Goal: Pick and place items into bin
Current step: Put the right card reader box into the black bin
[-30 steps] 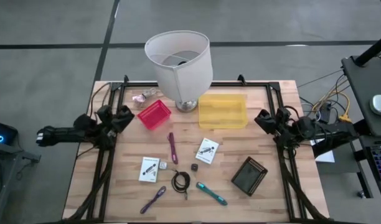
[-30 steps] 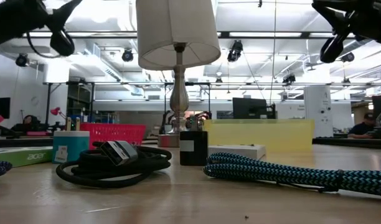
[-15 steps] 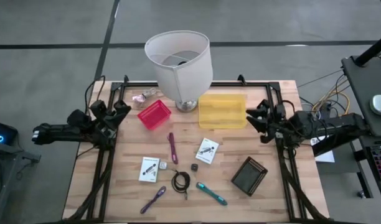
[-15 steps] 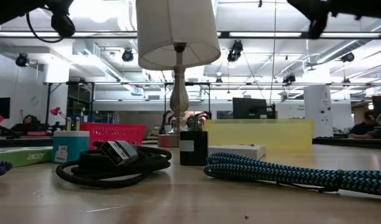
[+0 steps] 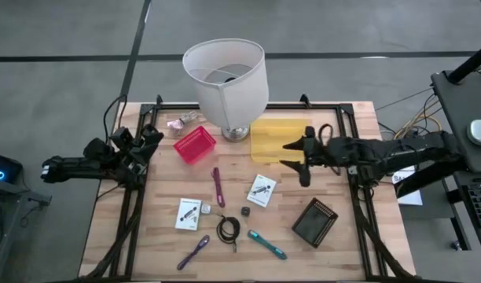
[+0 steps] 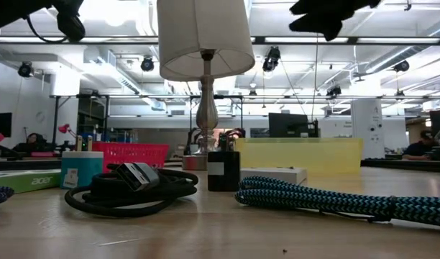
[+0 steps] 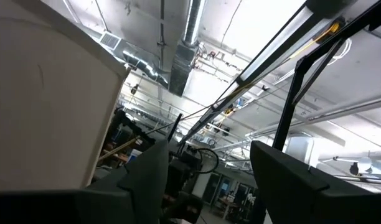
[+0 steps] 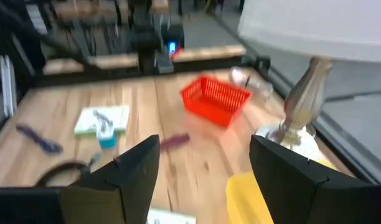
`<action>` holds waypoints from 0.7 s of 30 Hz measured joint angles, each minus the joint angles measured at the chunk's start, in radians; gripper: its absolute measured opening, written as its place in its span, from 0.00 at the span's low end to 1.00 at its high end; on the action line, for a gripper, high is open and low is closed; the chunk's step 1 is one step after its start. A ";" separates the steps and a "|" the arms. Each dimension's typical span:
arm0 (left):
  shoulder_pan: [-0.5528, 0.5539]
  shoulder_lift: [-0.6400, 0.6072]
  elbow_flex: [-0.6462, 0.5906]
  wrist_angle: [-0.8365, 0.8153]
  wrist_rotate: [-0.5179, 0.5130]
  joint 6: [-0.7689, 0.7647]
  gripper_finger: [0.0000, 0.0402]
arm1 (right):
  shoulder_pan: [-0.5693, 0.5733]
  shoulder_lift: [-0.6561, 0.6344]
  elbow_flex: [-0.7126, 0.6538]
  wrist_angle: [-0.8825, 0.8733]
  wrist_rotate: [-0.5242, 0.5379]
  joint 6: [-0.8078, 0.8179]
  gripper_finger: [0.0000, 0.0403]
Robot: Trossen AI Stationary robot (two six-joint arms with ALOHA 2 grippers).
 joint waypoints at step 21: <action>0.000 -0.011 -0.001 0.001 -0.004 -0.001 0.52 | 0.000 0.511 0.434 -0.616 -0.211 -0.409 0.54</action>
